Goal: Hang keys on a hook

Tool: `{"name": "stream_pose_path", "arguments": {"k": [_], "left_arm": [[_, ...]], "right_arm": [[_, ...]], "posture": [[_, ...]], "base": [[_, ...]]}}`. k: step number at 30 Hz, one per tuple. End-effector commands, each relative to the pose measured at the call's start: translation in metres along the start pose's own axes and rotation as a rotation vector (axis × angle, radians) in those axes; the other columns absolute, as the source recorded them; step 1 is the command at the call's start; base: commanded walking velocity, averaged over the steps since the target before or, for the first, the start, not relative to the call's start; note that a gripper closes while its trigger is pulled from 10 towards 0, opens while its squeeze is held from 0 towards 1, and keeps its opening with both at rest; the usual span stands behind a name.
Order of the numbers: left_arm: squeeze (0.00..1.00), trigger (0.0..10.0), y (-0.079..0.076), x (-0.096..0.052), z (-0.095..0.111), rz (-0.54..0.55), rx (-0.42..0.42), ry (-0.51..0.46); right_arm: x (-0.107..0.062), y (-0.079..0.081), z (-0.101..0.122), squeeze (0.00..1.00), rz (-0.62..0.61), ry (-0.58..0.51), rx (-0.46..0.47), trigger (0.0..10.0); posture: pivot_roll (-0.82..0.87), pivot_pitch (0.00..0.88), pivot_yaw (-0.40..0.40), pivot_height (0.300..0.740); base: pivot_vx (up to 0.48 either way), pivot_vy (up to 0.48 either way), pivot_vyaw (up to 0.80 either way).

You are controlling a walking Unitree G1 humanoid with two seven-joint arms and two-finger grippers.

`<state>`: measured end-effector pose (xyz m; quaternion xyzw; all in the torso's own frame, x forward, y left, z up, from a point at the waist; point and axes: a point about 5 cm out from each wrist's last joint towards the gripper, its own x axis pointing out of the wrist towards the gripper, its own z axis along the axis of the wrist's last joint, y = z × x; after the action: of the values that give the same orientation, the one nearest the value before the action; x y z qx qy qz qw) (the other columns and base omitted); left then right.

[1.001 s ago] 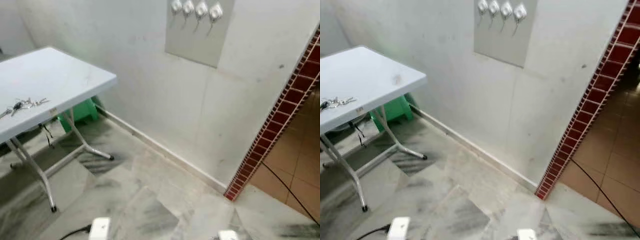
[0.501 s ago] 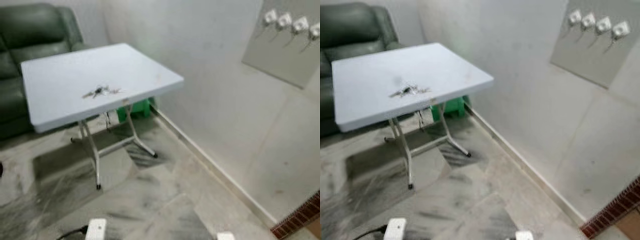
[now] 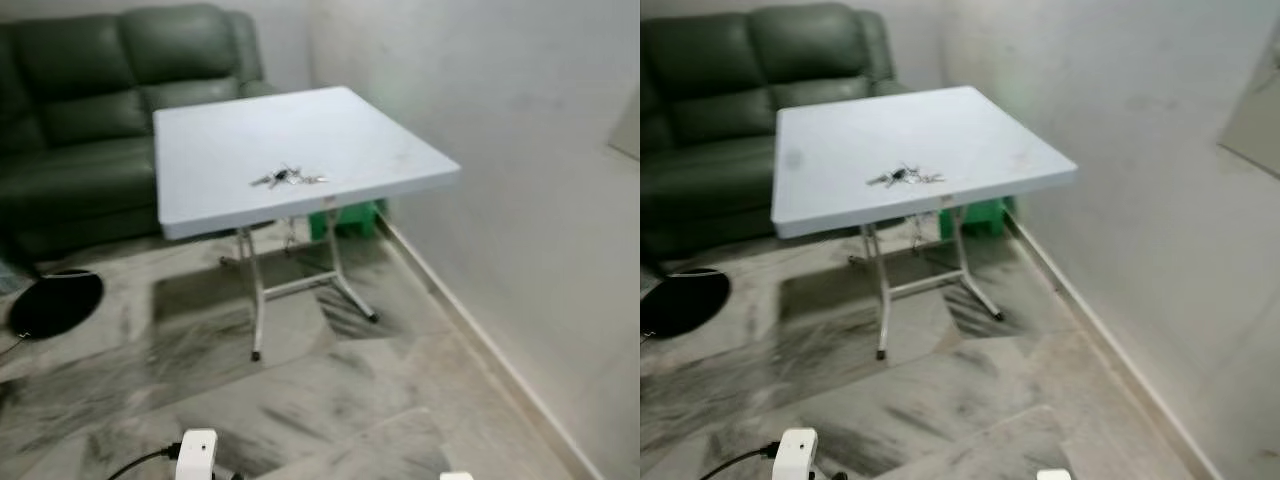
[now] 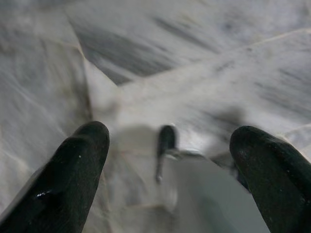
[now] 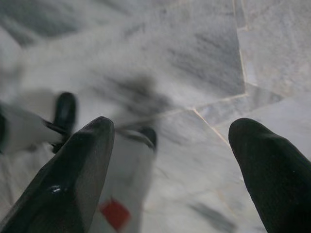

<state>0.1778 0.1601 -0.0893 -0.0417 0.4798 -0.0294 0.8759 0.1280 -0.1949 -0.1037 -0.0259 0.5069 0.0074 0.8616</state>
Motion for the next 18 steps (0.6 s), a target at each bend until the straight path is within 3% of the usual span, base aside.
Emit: {"name": "stream_pose_path", "arguments": {"k": [1,8,18], "left_arm": [[0.00,10.0,0.009,-0.001,0.001,0.027,0.005,0.001],[0.00,10.0,0.009,-0.001,0.004,0.026,0.027,-0.016],[0.00,10.0,0.006,0.001,0.039,0.012,0.074,-0.169]], "right_arm": [[0.002,0.004,0.009,0.00,0.013,-0.022,-0.006,10.0],[0.002,0.004,0.010,0.00,0.013,-0.029,-0.005,10.0],[0.005,0.001,0.048,0.00,0.025,-0.195,0.029,10.0]], "posture": [[-0.02,0.000,0.012,0.740],[-0.02,0.000,0.009,0.740],[-0.03,0.000,0.015,0.740]], "base": [[0.000,0.000,0.80],[0.000,0.000,0.76],[0.000,0.000,0.00]]}}
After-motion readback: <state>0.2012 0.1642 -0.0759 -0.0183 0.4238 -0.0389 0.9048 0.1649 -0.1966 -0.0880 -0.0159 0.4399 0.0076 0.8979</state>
